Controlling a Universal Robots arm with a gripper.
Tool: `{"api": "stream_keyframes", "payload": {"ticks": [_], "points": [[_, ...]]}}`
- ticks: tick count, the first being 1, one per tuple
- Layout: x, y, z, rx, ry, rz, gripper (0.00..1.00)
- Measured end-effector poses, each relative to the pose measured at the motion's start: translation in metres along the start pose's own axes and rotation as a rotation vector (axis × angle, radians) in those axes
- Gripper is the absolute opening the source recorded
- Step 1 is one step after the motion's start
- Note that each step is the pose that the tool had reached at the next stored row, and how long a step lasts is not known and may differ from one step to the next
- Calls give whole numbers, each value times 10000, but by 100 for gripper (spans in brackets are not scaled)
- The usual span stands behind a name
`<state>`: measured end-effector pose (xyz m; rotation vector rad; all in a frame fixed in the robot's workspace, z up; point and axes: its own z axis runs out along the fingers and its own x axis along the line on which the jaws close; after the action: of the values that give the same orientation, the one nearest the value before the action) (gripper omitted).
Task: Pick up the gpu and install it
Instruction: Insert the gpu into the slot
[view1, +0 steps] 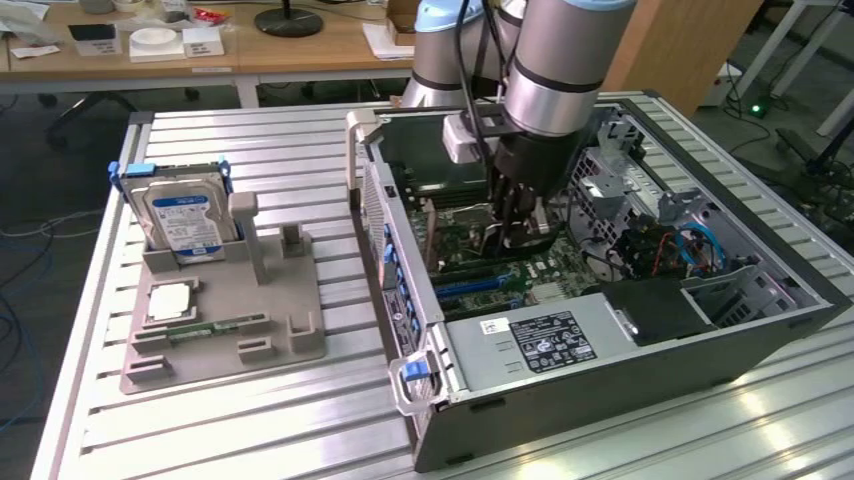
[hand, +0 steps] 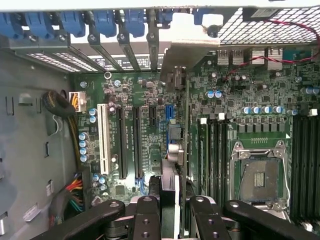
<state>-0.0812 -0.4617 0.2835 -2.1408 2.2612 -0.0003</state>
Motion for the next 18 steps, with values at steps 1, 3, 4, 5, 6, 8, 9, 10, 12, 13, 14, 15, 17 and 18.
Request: {"api": "stream_keyframes", "payload": {"ticks": [1, 3, 4, 5, 6, 8, 9, 10, 12, 13, 14, 15, 17, 18], "points": [[1, 4, 7, 0, 0, 0, 27], [2, 16, 22, -1, 0, -2, 27], [2, 22, 31, 0, 0, -1, 27], [3, 29, 40, -1, 1, -1, 27], [4, 35, 51, 0, 0, -1, 27], [4, 42, 79, 0, 0, -2, 27], [5, 42, 96, 0, -1, -4, 27], [5, 43, 113, 0, -1, -4, 27], [6, 46, 145, -1, 0, -1, 27], [6, 50, 159, 0, 0, 1, 27], [7, 56, 169, 0, 0, 1, 27], [8, 63, 177, 0, 0, 0, 27], [13, 71, 188, -1, 2, -2, 27], [20, 71, 193, -1, 1, -3, 27]]}}
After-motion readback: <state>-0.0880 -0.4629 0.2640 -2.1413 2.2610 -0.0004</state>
